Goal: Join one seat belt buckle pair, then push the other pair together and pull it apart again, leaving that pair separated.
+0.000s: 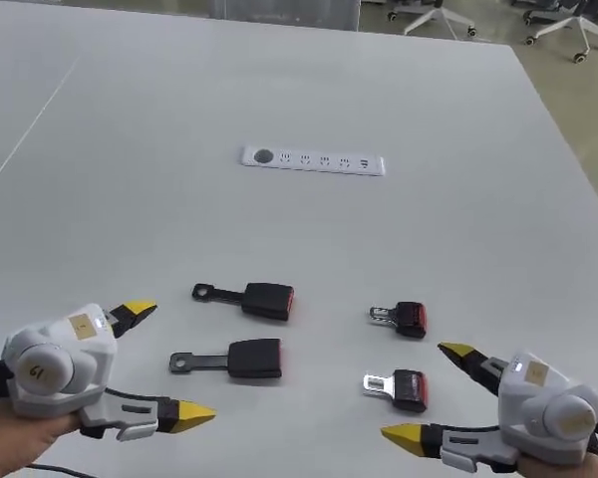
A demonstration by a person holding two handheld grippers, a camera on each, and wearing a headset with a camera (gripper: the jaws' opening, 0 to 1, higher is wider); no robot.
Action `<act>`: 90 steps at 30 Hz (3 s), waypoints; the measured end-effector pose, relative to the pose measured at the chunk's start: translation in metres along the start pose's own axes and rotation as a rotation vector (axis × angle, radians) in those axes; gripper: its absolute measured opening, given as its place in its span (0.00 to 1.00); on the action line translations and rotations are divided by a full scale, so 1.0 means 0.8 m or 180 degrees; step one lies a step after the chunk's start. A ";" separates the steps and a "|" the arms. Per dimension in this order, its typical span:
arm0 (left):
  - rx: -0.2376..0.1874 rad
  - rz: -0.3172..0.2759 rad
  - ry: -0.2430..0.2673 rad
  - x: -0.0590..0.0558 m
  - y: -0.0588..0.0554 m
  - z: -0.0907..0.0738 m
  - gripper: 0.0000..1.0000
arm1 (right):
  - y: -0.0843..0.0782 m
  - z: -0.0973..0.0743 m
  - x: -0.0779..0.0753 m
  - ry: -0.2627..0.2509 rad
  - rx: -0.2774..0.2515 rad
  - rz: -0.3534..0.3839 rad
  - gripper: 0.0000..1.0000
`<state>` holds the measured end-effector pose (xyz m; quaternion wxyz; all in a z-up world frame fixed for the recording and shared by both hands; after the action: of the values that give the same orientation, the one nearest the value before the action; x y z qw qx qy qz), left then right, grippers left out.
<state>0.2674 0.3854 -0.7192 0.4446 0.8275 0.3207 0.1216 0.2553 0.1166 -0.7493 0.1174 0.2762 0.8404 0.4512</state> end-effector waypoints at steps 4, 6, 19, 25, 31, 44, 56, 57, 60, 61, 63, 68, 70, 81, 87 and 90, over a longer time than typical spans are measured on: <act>0.0061 0.0020 -0.0030 -0.001 -0.004 0.009 0.98 | -0.009 0.005 -0.002 0.0073 0.0046 -0.0001 0.88; 0.0085 0.0005 -0.0039 -0.001 -0.006 0.014 0.98 | -0.014 0.007 -0.002 0.0117 0.0094 -0.0028 0.87; 0.0293 0.0059 -0.0164 -0.001 -0.018 0.055 0.92 | -0.034 0.021 -0.019 0.0295 0.0251 -0.0106 0.82; 0.0423 0.0164 -0.0280 -0.002 -0.026 0.077 0.88 | -0.039 0.023 -0.028 0.0344 0.0336 -0.0150 0.79; 0.0556 0.0382 -0.0395 -0.002 -0.034 0.099 0.84 | -0.051 0.027 -0.034 0.0395 0.0429 -0.0166 0.76; 0.0787 0.0593 -0.0610 -0.001 -0.052 0.131 0.69 | -0.070 0.036 -0.037 0.0635 0.0685 -0.0375 0.65; 0.0887 0.1006 -0.0793 -0.002 -0.053 0.144 0.45 | -0.079 0.039 -0.035 0.0815 0.0855 -0.0654 0.51; 0.0954 0.0890 -0.0787 -0.003 -0.056 0.142 0.44 | -0.079 0.039 -0.035 0.0832 0.0849 -0.0682 0.49; 0.0935 0.1082 -0.0847 -0.003 -0.052 0.142 0.35 | -0.080 0.038 -0.034 0.0857 0.0857 -0.0746 0.45; 0.0982 0.1055 -0.0889 -0.005 -0.055 0.141 0.35 | -0.081 0.038 -0.036 0.0859 0.0863 -0.0772 0.43; 0.0999 0.1182 -0.0943 -0.005 -0.055 0.140 0.34 | -0.081 0.038 -0.038 0.0861 0.0864 -0.0835 0.36; 0.1187 0.1465 -0.1140 -0.009 -0.058 0.137 0.34 | -0.083 0.037 -0.037 0.0892 0.0789 -0.0949 0.35; 0.1203 0.1466 -0.1154 -0.009 -0.058 0.138 0.34 | -0.083 0.036 -0.037 0.0892 0.0707 -0.0956 0.35; 0.1306 0.1568 -0.1212 -0.008 -0.059 0.137 0.33 | -0.081 0.036 -0.039 0.0890 0.0491 -0.0706 0.34; 0.1361 0.1573 -0.1208 -0.009 -0.059 0.137 0.33 | -0.078 0.040 -0.038 0.0857 0.0413 -0.0607 0.34; 0.1375 0.1553 -0.1195 -0.009 -0.058 0.137 0.33 | -0.076 0.042 -0.037 0.0843 0.0383 -0.0583 0.34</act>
<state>0.2955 0.3273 -0.8197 0.2688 0.9621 0.0452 -0.0003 0.2727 0.0965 -0.8196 0.0294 0.1431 0.8957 0.4199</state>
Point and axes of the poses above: the centre of the closed fingertips' face, and the gripper's own axes: z roughly forward along the fingers, x roughly to its left, y roughly out of its top, the point moved 1 cm from there along -z, roughly backward along the fingers, and after that the axes turned 3 degrees about -z, right-handed, at the moved point
